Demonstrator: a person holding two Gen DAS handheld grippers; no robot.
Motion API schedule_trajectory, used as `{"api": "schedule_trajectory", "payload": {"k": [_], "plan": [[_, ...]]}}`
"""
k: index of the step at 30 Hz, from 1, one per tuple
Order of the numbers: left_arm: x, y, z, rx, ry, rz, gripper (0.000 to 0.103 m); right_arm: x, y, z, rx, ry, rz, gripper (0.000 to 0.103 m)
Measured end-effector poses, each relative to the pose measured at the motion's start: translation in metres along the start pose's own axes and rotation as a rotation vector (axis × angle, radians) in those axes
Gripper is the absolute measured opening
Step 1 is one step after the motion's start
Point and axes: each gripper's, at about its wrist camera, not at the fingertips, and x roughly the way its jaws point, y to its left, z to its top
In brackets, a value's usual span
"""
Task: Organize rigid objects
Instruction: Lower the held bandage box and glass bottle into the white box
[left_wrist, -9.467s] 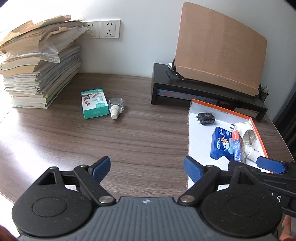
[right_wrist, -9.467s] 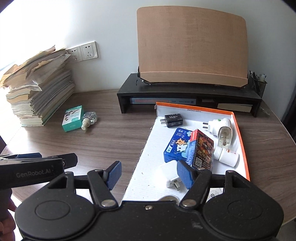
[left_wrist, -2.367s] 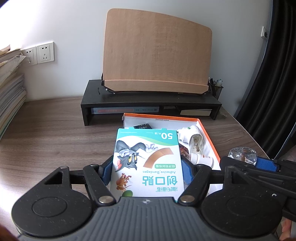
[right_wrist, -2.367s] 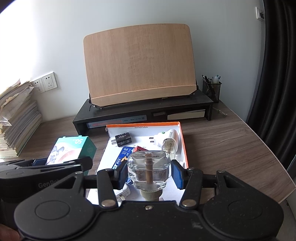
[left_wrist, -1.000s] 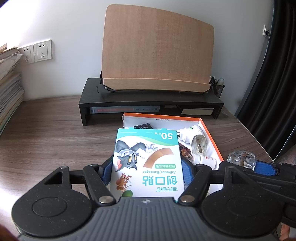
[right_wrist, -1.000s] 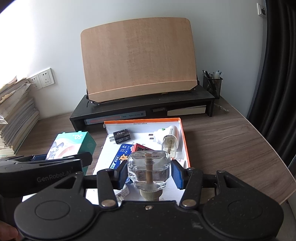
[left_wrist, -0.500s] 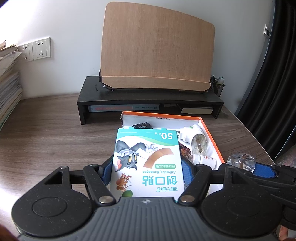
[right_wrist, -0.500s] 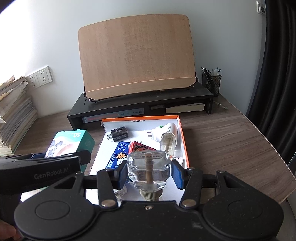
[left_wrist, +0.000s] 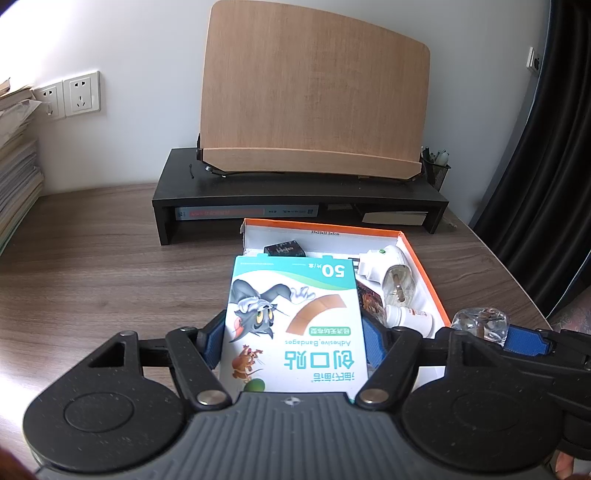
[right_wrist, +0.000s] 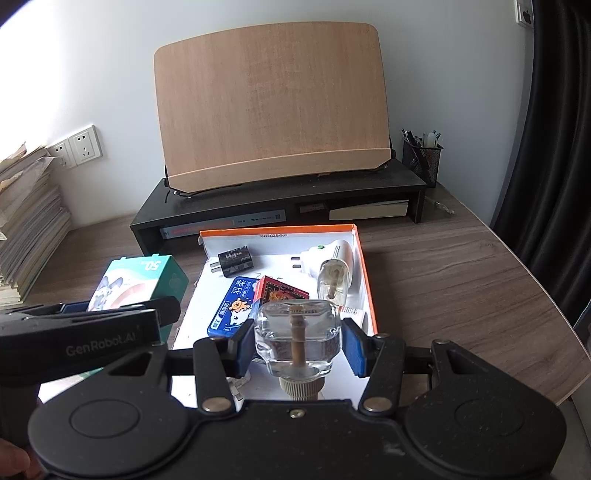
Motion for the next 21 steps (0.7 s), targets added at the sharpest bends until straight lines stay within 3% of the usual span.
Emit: {"api": "schedule_trajectory", "payload": {"k": [21], "plan": [[0.0037,0.0033,0.0019,-0.003,0.005,0.007,0.072,0.008,-0.0004,-0.0017,-0.006,0.038,0.002,0.06]]}}
